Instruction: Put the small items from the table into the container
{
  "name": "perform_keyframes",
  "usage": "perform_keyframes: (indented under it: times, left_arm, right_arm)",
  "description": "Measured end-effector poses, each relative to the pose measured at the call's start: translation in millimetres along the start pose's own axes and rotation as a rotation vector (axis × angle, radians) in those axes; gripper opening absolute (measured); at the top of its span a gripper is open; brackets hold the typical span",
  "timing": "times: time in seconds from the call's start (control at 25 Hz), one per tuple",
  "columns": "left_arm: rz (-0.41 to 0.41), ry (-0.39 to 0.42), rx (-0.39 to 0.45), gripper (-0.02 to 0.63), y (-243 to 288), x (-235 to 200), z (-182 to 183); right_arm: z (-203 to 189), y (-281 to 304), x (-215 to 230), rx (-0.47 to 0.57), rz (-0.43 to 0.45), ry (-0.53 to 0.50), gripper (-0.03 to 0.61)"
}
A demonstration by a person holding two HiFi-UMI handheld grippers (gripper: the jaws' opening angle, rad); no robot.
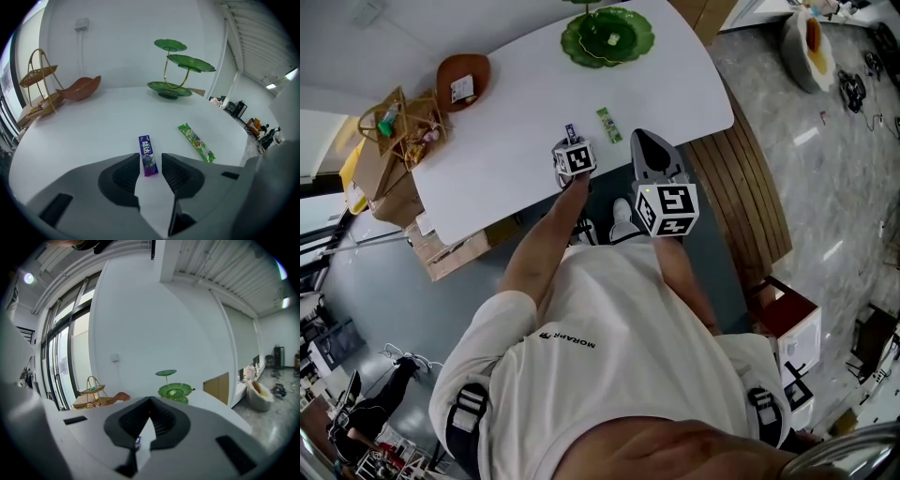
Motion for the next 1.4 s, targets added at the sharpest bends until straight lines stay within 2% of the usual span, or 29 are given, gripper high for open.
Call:
perform_keyframes:
  times: [0.2,0.32,0.56,0.92,1.12,1.4]
  left_arm:
    - [0.017,-0.018,-0.025,0.137,4,-1,-4]
    - [0.017,-0.030,-0.043,0.112,7,-2,-6]
    - [0.013,-0.020,-0.065,0.101,11,-3,-11]
    - [-0.001,-0.028,-0.027,0.089,3,-6,-2]
    - [-0.015,-0.002,0.004,0.089,-5,-5,9]
    - [-0.038,-0.007,0.093,0.089,-21,-5,34]
  right_arm:
    - [0,2,3,-0.002,-0.004,0.003,0.008]
    - [0,1,6,-0.003,-0.007,0.005,0.008]
    - [-1,1,9,-0.004,-0.011,0.009,0.008]
    - [1,2,8,0.008,-0.003,0.007,0.008]
    - [5,1,6,0.018,0.000,0.004,0.008]
    - [10,0,5,0.037,-0.002,0.003,0.008]
Point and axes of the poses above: the fingertips, and each gripper's own axes: y forward along the fingers, x to its right, z out of its top, the point moved 3 cm from there along -y, backward along the fingers, and after that the axes turned 11 degrees about z, right-handed, at the moved point
